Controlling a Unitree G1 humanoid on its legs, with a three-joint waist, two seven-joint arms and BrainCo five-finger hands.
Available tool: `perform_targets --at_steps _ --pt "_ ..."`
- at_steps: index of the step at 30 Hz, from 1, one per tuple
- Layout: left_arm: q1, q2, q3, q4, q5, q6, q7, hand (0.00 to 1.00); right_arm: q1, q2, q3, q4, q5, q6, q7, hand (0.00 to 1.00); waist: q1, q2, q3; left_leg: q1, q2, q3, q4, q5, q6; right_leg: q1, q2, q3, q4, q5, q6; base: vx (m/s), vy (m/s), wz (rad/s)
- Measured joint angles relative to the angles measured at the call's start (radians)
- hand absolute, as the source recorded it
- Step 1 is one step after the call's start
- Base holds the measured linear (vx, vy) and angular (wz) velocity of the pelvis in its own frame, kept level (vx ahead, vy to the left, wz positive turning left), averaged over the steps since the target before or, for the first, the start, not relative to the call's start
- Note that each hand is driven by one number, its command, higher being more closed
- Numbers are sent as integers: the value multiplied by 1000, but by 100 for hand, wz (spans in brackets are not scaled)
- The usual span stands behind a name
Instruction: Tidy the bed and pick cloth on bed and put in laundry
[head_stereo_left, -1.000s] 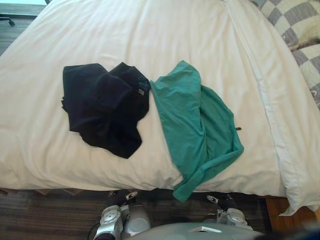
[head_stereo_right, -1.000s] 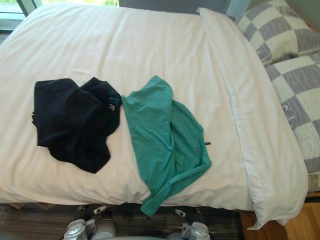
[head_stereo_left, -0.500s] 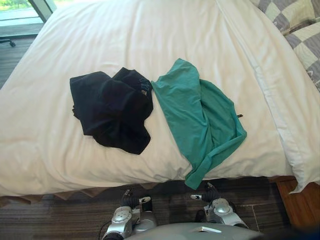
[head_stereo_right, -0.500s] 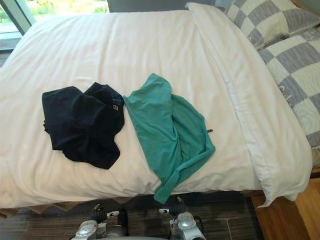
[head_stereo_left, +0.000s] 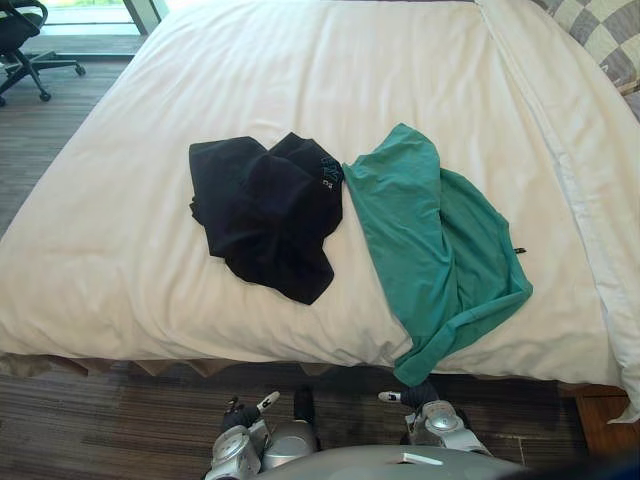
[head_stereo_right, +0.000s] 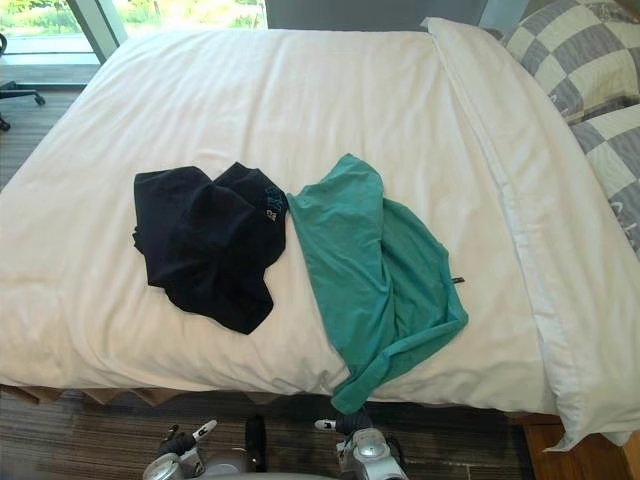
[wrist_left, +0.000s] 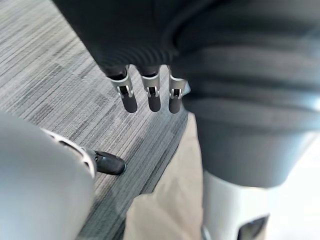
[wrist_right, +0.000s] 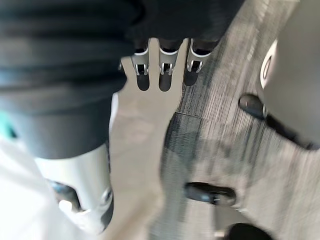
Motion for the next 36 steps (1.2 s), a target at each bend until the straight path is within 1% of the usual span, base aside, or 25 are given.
perform_targets --at_steps 2,4,6,8,9,10,11,12,13,14,15,17,18,20,21,22,25,27,29,30,31,32,34,35,36 --pt "6 -2 27 8 -47 2 0 0 9 1 -80 -8 83 0 -13 0 -4 -3 -10 6 -15 -2 -1 -6 -3 14 -12 0 -14 4 8 90 74 7" --pt "20 -5 115 9 -108 5 -3 0 32 5 -221 -14 201 -12 -38 0 -1 -14 -24 23 -35 -3 -2 -13 -9 48 -25 -4 -39 11 16 124 70 12" --pt "26 -10 192 15 -152 16 -2 0 46 7 -334 -7 291 -18 -58 0 2 -18 -29 43 -39 -4 -2 -23 -11 73 -26 -5 -49 14 12 110 36 6" --pt "25 -1 383 7 -222 22 7 0 87 5 -533 -5 424 -19 -99 0 10 -16 -35 70 -36 -2 -2 -32 -20 107 -20 -4 -56 24 -4 85 -8 7" --pt "24 1 408 4 -229 22 8 0 90 3 -555 -6 435 -19 -105 0 10 -15 -35 72 -34 -2 -2 -34 -19 108 -19 -3 -56 24 -5 39 -26 2" --pt "18 6 491 -20 -263 20 25 0 109 -5 -630 -18 487 -22 -125 0 9 -11 -46 69 -29 3 -3 -37 -21 104 -17 2 -50 25 -5 6 -32 -8" --pt "11 5 540 -62 -295 17 41 0 122 -10 -687 -39 526 -25 -145 0 10 -1 -58 65 -16 9 -3 -44 -22 96 -13 10 -40 27 -10 6 -44 -13" --pt "14 6 576 -112 -315 15 53 0 135 -13 -727 -78 545 -30 -161 0 11 12 -65 69 -6 18 -3 -61 -29 92 -6 21 -34 35 -23 12 -29 -23" --pt "23 6 602 -194 -340 2 73 0 167 -24 -748 -146 565 -37 -187 0 14 28 -83 72 8 35 -3 -72 -23 82 3 28 -26 48 -41 30 -13 -26" --pt "34 7 607 -307 -367 -31 92 0 196 -30 -764 -234 566 -44 -216 0 18 41 -101 72 17 48 -3 -76 -24 72 7 27 -13 54 -48 43 -3 -18" --pt "39 7 610 -366 -374 -46 97 0 200 -28 -771 -283 566 -46 -229 0 16 46 -108 71 18 46 -3 -76 -24 72 8 27 -13 57 -49 52 -4 -4" --pt "32 18 614 -640 -400 -104 114 0 218 -26 -781 -535 538 -59 -267 0 11 43 -125 71 16 45 -3 -77 -22 72 7 27 -12 61 -51 44 -4 2" --pt "32 23 612 -694 -400 -116 115 0 218 -26 -779 -589 525 -61 -273 0 11 40 -128 71 16 45 -3 -77 -21 72 6 27 -12 61 -51 39 -9 0" --pt "34 47 602 -864 -398 -144 142 0 213 -25 -768 -776 488 -65 -294 0 11 34 -136 71 15 41 -2 -69 -21 73 6 27 -12 61 -51 49 -13 4" --pt "35 53 601 -905 -396 -152 151 0 209 -27 -768 -825 483 -67 -300 0 11 33 -138 70 14 39 -2 -69 -20 74 6 27 -12 61 -51 63 -17 11" --pt "37 67 601 -985 -383 -166 165 0 197 -31 -768 -904 458 -82 -313 0 10 32 -146 69 13 34 -2 -68 -19 75 6 27 -12 61 -51 60 -14 11" --pt "67 122 590 -1102 -326 -195 191 0 175 -48 -757 -1032 398 -108 -326 0 11 35 -165 69 11 23 -1 -65 -17 80 8 28 -12 61 -51 98 -23 13" --pt "78 152 577 -1133 -289 -199 200 0 155 -61 -740 -1047 358 -115 -325 0 10 39 -178 69 11 15 4 -63 -16 78 9 30 -12 61 -51 121 -29 10" --pt "79 189 542 -1133 -196 -195 202 0 128 -87 -711 -1025 310 -115 -315 0 11 45 -179 69 12 13 5 -60 -15 76 12 55 -13 61 -51 99 -31 7" --pt "78 216 502 -1133 -114 -189 201 0 100 -101 -687 -1004 279 -116 -302 0 10 49 -178 69 13 10 5 -59 -16 71 15 80 -16 61 -51 31 -23 -1" --pt "77 223 487 -1132 -76 -182 201 0 89 -109 -676 -990 264 -116 -295 0 9 50 -178 69 14 12 5 -59 -17 69 16 85 -16 61 -51 18 -32 -14" --pt "75 234 449 -1126 22 -162 202 0 64 -124 -648 -954 246 -116 -276 0 8 54 -176 69 17 23 5 -58 -18 61 18 96 -16 61 -51 10 -28 -23" --pt "64 238 410 -1097 105 -144 201 0 55 -124 -618 -943 219 -116 -261 0 6 57 -171 69 18 27 5 -58 -18 56 19 118 -20 61 -51 -2 -25 -23" --pt "46 238 376 -1058 170 -116 200 0 58 -124 -588 -942 190 -116 -249 0 -1 59 -165 69 18 31 5 -57 -19 53 20 129 -22 61 -51 -9 -18 -17" --pt "42 239 361 -1039 201 -104 200 0 58 -124 -571 -941 172 -116 -241 0 -5 60 -162 69 18 34 5 -56 -19 49 20 136 -23 61 -51 -21 -19 -24"
